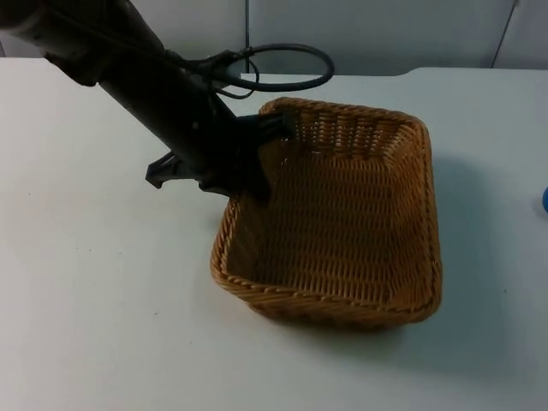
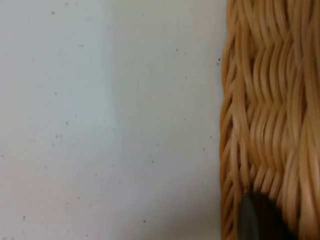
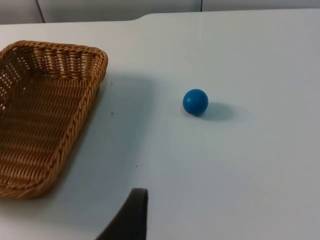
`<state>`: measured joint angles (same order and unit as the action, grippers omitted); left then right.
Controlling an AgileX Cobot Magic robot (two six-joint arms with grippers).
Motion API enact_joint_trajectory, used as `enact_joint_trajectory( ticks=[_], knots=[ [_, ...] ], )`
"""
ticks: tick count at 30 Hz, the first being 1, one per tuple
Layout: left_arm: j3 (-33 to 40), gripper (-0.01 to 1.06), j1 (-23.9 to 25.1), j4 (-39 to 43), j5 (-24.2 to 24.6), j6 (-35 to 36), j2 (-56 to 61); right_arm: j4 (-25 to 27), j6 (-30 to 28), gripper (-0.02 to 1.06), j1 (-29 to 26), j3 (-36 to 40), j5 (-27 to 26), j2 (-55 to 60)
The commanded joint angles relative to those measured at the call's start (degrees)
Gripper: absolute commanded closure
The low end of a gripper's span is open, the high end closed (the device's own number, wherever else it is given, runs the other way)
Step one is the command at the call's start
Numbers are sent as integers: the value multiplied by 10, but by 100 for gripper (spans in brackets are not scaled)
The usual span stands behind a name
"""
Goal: Pick up the basket with the left hand and place the ball into the basket with the right hand.
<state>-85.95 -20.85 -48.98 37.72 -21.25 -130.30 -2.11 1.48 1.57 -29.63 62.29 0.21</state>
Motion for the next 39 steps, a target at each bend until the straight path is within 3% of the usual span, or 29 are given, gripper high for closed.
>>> enact_joint_trajectory(
  ticks=[1, 9, 17, 21, 24, 33, 39],
  knots=[
    [0, 105, -2, -1, -2, 24, 23, -6, 3, 2, -4, 5, -5, -2],
    [16, 105, 9, 7, 24, 51, 89, -6, 1, 2, -4, 5, -5, -2],
    [153, 105, 34, -10, 10, 52, 205, -6, 1, 2, -4, 5, -5, -2],
    [247, 105, 41, -31, -19, 43, 275, -6, 1, 2, -4, 5, -5, -2],
    [277, 105, 41, -34, -27, 40, 308, -6, 1, 2, -4, 5, -5, -2],
    [286, 105, 38, -47, -1, 37, 345, -10, 0, 2, -4, 5, -5, -2],
    [286, 105, 38, -48, 9, 37, 345, -8, 0, 2, -4, -33, -12, 30]
  ],
)
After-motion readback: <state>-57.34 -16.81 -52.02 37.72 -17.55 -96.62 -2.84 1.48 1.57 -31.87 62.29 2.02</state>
